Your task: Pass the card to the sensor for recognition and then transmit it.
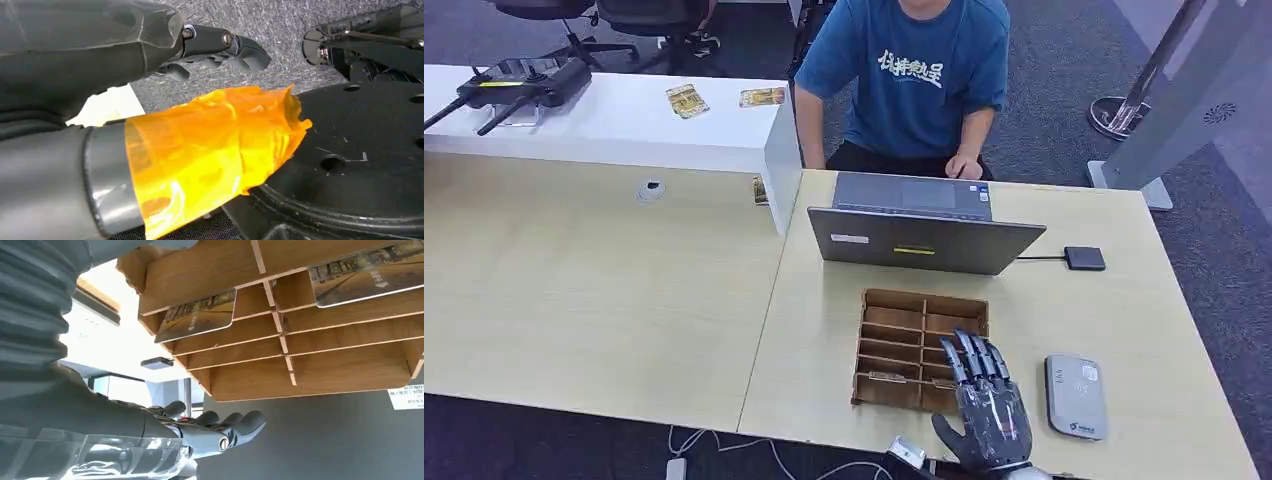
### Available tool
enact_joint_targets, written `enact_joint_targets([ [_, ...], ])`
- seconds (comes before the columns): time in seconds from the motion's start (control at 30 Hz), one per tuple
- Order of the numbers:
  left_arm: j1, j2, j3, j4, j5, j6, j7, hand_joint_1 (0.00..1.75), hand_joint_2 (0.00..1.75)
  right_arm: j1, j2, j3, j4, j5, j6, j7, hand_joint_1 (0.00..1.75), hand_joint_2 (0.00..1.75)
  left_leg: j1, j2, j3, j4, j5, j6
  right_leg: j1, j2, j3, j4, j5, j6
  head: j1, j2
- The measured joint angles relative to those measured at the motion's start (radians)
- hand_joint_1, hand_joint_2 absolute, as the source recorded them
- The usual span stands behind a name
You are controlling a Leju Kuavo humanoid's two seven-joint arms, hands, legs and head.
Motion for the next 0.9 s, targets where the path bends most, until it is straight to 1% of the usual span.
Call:
enact_joint_targets([
  [0.4,0.000,0.000,0.000,0.000,0.005,0.000,0.000,0.00,0.00,0.000,-0.003,0.000,0.009,0.017,0.002,0.011,0.00,1.75,0.000,0.000,0.000,0.000,0.000,0.000,0.000,0.000,0.000,0.000,0.000,0.000,0.000,0.000],
  [0.53,0.000,0.000,-0.001,0.000,0.007,-0.003,0.000,0.00,0.00,-0.001,-0.003,0.000,0.022,0.019,0.024,0.021,0.00,1.75,0.000,0.000,0.000,0.000,0.000,0.000,0.000,0.000,0.000,0.000,0.000,0.000,0.000,0.000],
  [0.9,0.001,0.004,-0.008,0.000,0.010,-0.003,0.000,0.00,0.00,-0.006,-0.003,0.000,0.057,0.018,0.033,0.021,0.00,1.75,0.000,0.000,0.000,0.000,0.000,0.000,0.000,0.000,0.000,0.000,0.000,0.000,0.000,0.000],
])
